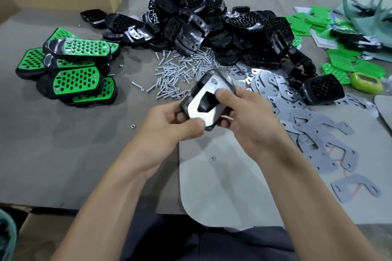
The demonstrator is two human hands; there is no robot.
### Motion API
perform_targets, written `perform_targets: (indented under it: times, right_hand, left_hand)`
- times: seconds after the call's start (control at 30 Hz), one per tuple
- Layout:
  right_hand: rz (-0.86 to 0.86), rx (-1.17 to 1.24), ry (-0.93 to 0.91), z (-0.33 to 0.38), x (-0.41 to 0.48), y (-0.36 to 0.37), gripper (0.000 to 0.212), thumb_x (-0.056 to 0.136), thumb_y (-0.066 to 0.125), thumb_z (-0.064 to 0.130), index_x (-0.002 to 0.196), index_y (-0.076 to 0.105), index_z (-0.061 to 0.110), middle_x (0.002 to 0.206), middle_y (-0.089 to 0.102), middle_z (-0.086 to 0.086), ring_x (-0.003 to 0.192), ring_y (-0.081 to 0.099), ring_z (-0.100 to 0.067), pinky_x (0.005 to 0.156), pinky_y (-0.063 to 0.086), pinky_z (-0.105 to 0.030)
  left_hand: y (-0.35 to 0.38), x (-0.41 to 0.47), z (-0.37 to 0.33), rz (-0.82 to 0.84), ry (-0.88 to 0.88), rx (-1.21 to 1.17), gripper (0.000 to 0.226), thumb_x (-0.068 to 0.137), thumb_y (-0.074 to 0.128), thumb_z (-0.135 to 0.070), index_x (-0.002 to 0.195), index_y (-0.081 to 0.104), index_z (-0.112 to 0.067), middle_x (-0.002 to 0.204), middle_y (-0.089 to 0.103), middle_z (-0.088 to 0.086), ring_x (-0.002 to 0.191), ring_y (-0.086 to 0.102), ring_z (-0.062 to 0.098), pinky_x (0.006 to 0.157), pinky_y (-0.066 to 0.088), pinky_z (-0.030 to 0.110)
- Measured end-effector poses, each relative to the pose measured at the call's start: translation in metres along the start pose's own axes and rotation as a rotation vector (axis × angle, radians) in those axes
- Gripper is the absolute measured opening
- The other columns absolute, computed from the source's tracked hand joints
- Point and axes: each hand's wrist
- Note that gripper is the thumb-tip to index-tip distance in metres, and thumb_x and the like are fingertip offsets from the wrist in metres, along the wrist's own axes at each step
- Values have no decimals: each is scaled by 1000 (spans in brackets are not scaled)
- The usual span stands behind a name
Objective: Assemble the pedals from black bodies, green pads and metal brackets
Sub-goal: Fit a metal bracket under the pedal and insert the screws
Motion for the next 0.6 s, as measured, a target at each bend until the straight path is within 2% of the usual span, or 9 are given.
perform_targets:
  times: [0.07, 0.17, 0.27, 0.3, 0.37, 0.43, 0.6]
  right_hand:
    - [-26, 78, 34, -2, -1, 4, 23, 99, 60, 20, 108, 70, 2, 88, 73, -14, 78, 58, -24, 63, 42, -32]
    - [-122, 133, 54, -1, -2, 9, 21, 97, 66, 23, 110, 70, 7, 85, 74, -6, 70, 62, -19, 57, 48, -28]
    - [-423, -319, -161, -3, -9, 10, 25, 85, 75, 29, 104, 59, 33, 85, 74, 7, 65, 69, -10, 62, 52, -26]
    - [-441, -434, -278, -1, -14, 12, 23, 82, 76, 26, 97, 60, 34, 82, 72, 9, 65, 68, -7, 62, 51, -24]
    - [-298, -546, -405, 2, -23, 20, 13, 78, 76, 19, 83, 69, 28, 74, 70, 12, 65, 67, -5, 63, 54, -25]
    - [-220, -670, -437, 2, -29, 25, 5, 74, 75, 21, 77, 73, 25, 71, 69, 17, 65, 65, -4, 63, 53, -23]
    - [-255, -751, -412, 5, -31, 27, 6, 75, 77, 22, 72, 73, 26, 69, 67, 23, 63, 64, -3, 57, 49, -19]
  left_hand:
    - [7, 0, 4, -37, 66, -5, 41, 77, 76, 7, 113, 72, -11, 104, 79, 5, 93, 72, 13, 83, 58, 25]
    - [17, 1, 6, -205, 126, -23, 41, 75, 76, 8, 106, 76, -19, 102, 81, 2, 93, 77, 14, 79, 58, 23]
    - [25, -1, 8, -363, 145, 44, 36, 69, 77, -5, 96, 81, -29, 97, 81, -3, 95, 77, 18, 87, 63, 42]
    - [26, -2, 9, -402, 145, 74, 37, 68, 79, -8, 94, 82, -34, 95, 81, -5, 95, 77, 19, 88, 63, 47]
    - [27, -2, 10, -429, 167, 103, 38, 68, 83, -10, 93, 82, -38, 92, 81, -7, 94, 78, 18, 86, 63, 49]
    - [27, -3, 10, -410, 199, 90, 35, 69, 87, -11, 94, 82, -35, 92, 81, -6, 92, 78, 18, 85, 63, 45]
    - [28, -8, 10, -493, 220, 220, 34, 71, 89, -23, 100, 80, -38, 89, 80, -15, 89, 77, 9, 80, 64, 44]
Point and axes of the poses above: each hand's wrist, its own x-axis towards the middle knuckle, its own y-axis out of the palm, z = x × y
